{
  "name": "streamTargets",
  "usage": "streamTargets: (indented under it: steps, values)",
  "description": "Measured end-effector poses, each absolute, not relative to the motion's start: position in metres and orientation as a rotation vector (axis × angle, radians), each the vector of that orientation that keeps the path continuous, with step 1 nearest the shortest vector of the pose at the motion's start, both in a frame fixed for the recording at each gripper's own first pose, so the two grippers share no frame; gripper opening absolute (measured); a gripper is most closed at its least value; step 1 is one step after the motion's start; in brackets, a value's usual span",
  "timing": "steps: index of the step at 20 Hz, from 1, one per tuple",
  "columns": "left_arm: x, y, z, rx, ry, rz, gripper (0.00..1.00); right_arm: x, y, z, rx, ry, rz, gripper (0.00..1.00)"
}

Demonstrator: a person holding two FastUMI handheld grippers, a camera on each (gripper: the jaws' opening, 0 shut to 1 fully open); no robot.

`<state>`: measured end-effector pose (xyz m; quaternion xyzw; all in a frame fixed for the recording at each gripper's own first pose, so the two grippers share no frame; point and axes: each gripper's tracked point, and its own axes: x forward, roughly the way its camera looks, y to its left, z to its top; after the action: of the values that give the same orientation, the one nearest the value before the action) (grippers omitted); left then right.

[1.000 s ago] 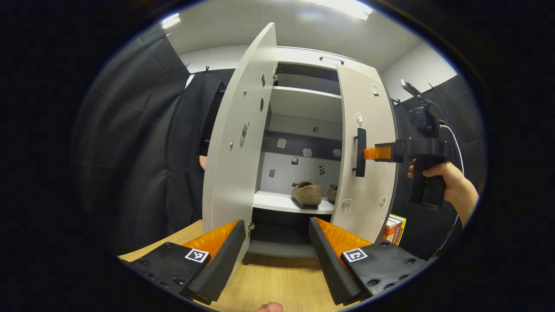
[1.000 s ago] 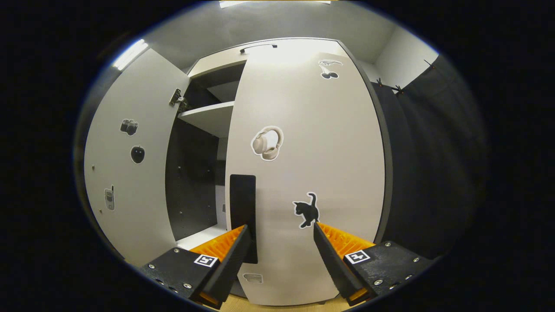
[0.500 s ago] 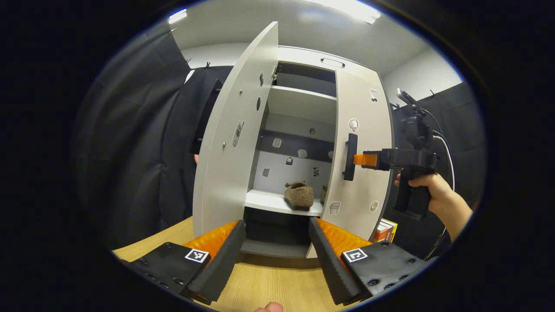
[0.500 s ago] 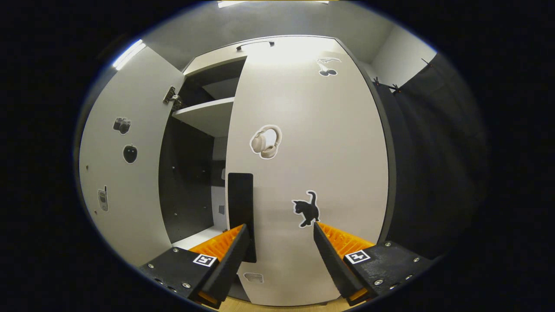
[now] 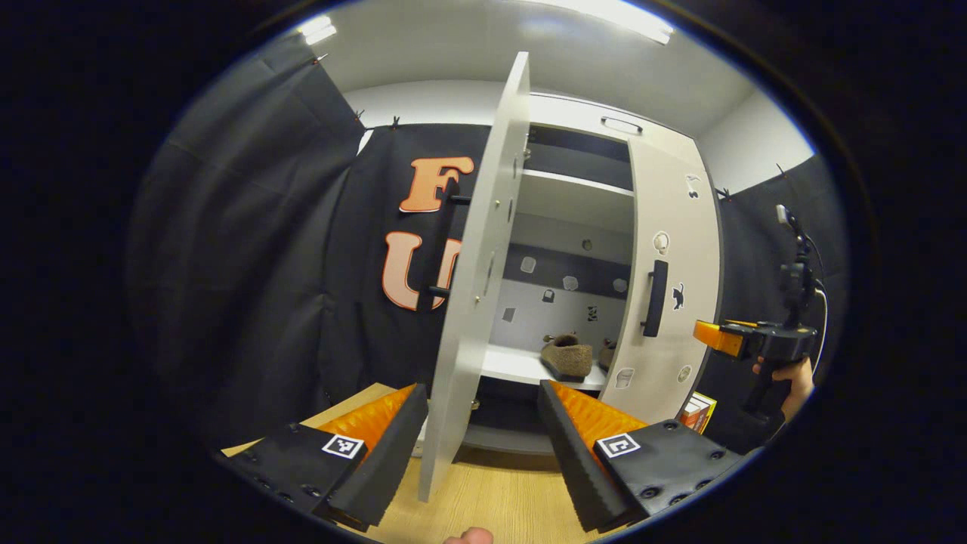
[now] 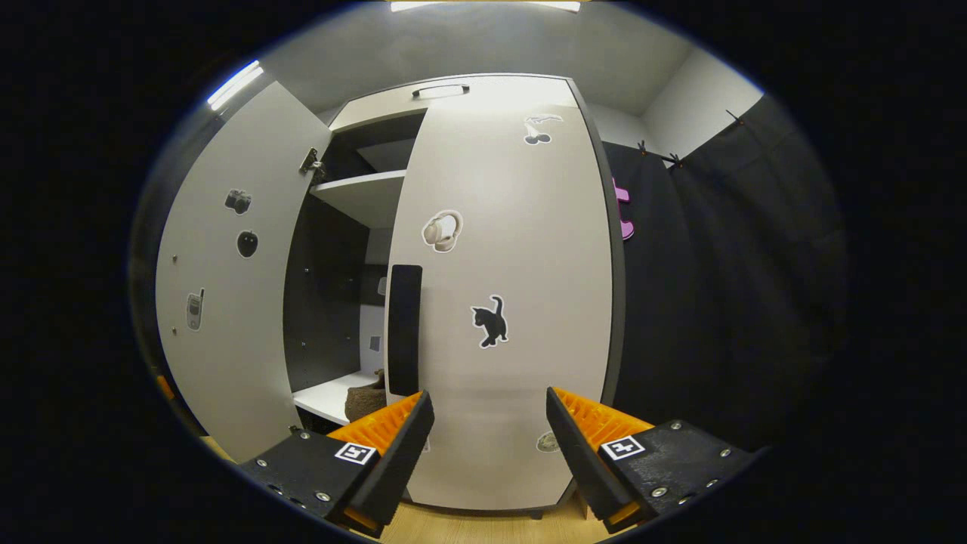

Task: Grab one shoe with the right hand and put it into the shoe cabinet, grab the other shoe with the left hand and put it into the shoe cabinet; then close the right door with the right hand and the left door with the left hand.

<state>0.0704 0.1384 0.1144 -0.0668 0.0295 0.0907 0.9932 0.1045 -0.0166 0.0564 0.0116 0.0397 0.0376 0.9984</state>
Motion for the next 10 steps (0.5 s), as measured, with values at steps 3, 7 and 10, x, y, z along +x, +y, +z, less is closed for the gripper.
streamTargets:
  steps: [3, 7, 10]
  values:
    - [0.068, 0.187, 0.138, -0.053, 0.011, 0.286, 0.96, 0.091, -0.023, 0.056, 0.038, 0.076, 0.065, 0.93]
    - [0.08, 0.245, 0.168, 0.084, -0.052, 0.404, 0.96, 0.08, -0.032, 0.055, 0.058, 0.075, 0.049, 0.93]
    - [0.098, 0.269, 0.173, 0.008, -0.048, 0.421, 0.93, 0.074, -0.042, 0.052, 0.06, 0.079, 0.026, 0.93]
